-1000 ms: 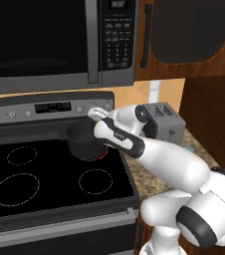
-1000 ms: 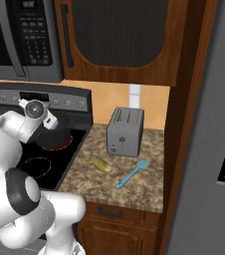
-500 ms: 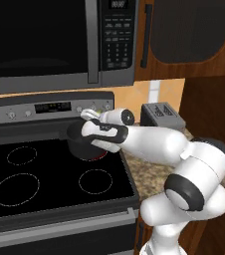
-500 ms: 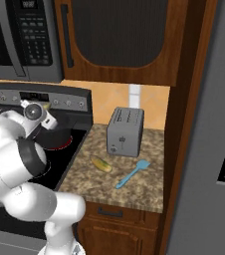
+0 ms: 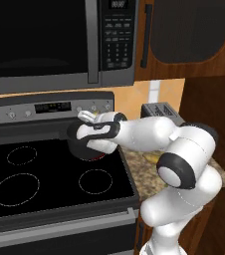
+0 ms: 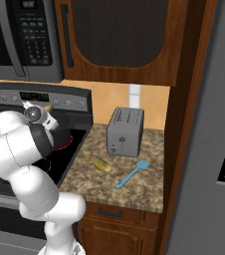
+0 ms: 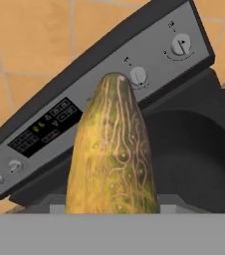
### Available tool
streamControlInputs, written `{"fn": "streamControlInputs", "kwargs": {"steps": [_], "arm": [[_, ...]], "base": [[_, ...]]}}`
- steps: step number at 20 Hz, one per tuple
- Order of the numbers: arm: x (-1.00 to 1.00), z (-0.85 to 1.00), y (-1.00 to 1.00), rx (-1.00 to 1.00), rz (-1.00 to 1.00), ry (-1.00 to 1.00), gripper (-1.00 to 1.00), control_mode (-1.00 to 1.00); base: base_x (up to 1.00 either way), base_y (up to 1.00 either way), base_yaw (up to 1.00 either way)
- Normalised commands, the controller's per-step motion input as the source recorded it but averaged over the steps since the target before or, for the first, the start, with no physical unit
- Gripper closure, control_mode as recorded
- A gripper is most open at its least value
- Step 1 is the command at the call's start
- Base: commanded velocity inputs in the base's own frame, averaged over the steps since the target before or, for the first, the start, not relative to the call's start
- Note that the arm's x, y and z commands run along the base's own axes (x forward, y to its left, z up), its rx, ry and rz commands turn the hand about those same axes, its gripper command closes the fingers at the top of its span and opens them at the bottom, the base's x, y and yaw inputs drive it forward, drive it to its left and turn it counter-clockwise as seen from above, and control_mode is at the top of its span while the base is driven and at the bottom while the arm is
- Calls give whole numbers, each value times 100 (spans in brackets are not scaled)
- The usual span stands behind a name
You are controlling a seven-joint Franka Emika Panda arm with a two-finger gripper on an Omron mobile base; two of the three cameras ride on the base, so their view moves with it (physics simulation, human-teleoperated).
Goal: Put the cucumber and cucumber in the pot. Retrieve the spatula and lightly stir the vegetables in the pot.
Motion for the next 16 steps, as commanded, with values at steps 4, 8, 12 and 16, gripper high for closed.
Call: {"fn": "streamControlInputs", "kwargs": {"steps": [4, 8, 12, 16], "arm": [[13, 0, 0, -10, -6, 0, 100, -100], [8, 0, 5, -12, -5, 0, 100, -100], [9, 0, 31, -10, -4, 0, -100, -100], [8, 21, 44, -3, -6, 0, -100, -100]], "base": [[0, 0, 0], [0, 0, 0], [0, 0, 0], [0, 0, 0]]}}
